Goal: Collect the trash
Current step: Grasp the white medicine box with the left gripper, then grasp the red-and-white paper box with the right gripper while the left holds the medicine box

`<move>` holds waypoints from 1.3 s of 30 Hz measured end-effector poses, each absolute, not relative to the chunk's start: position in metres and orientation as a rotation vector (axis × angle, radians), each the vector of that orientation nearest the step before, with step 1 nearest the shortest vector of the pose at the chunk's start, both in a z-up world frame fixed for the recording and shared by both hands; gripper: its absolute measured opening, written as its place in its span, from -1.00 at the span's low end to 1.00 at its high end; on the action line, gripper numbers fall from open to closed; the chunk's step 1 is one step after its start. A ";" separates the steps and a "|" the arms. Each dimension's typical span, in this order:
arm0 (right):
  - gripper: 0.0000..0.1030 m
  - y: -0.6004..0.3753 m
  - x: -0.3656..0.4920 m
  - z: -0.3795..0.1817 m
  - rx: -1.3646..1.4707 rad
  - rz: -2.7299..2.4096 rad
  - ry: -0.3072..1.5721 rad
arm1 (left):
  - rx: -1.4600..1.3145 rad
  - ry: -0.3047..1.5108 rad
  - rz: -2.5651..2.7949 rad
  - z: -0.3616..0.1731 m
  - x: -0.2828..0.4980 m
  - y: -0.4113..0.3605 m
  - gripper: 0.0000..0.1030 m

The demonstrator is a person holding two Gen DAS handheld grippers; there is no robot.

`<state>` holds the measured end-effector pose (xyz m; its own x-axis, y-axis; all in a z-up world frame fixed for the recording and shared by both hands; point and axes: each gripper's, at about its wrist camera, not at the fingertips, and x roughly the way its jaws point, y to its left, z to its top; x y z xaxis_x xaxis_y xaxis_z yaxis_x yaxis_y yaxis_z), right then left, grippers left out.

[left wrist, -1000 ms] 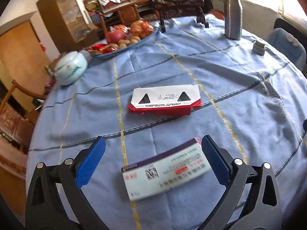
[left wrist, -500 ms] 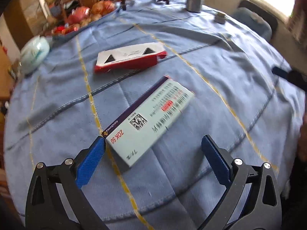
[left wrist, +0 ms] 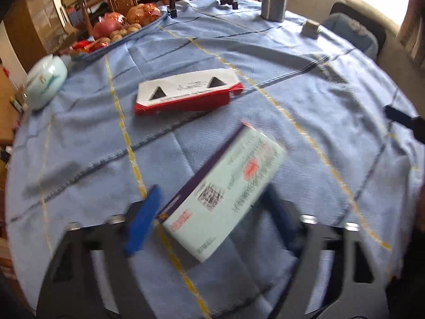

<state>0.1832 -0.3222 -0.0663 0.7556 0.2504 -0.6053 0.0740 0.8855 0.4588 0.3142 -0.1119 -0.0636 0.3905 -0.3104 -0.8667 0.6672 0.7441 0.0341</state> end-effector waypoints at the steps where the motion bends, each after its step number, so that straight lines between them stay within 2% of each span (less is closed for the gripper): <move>1: 0.89 -0.322 0.183 -0.066 0.483 0.099 0.715 | 0.397 0.986 -0.645 -0.062 0.308 -0.110 0.09; 5: 0.89 -0.317 0.183 -0.065 0.450 0.088 0.721 | 0.391 0.975 -0.597 -0.062 0.284 -0.108 0.04; 8: 0.89 -0.308 0.186 -0.059 0.382 0.069 0.729 | 0.342 0.990 -0.572 -0.061 0.275 -0.103 0.08; 12: 0.88 -0.284 0.206 -0.039 0.207 0.094 0.743 | 0.305 0.958 -0.510 -0.056 0.282 -0.100 0.44; 17: 0.87 -0.265 0.257 -0.028 0.026 0.153 0.764 | 0.237 0.976 -0.542 -0.054 0.293 -0.109 0.49; 18: 0.86 -0.265 0.263 -0.029 0.026 0.164 0.775 | 0.246 0.983 -0.540 -0.055 0.295 -0.112 0.44; 19: 0.86 -0.266 0.273 -0.030 0.037 0.186 0.793 | 0.255 0.988 -0.539 -0.057 0.295 -0.114 0.22; 21: 0.86 -0.268 0.289 -0.035 0.052 0.231 0.823 | 0.261 1.002 -0.540 -0.059 0.297 -0.113 0.02; 28: 0.86 -0.231 0.326 -0.054 -0.156 0.301 0.853 | 0.095 0.931 -0.433 -0.035 0.295 -0.042 0.01; 33: 0.86 -0.201 0.356 -0.072 -0.299 0.370 0.885 | 0.076 0.923 -0.337 -0.040 0.297 -0.014 0.01; 39: 0.86 -0.201 0.391 -0.088 -0.283 0.430 0.927 | 0.053 0.924 -0.340 -0.042 0.302 -0.010 0.03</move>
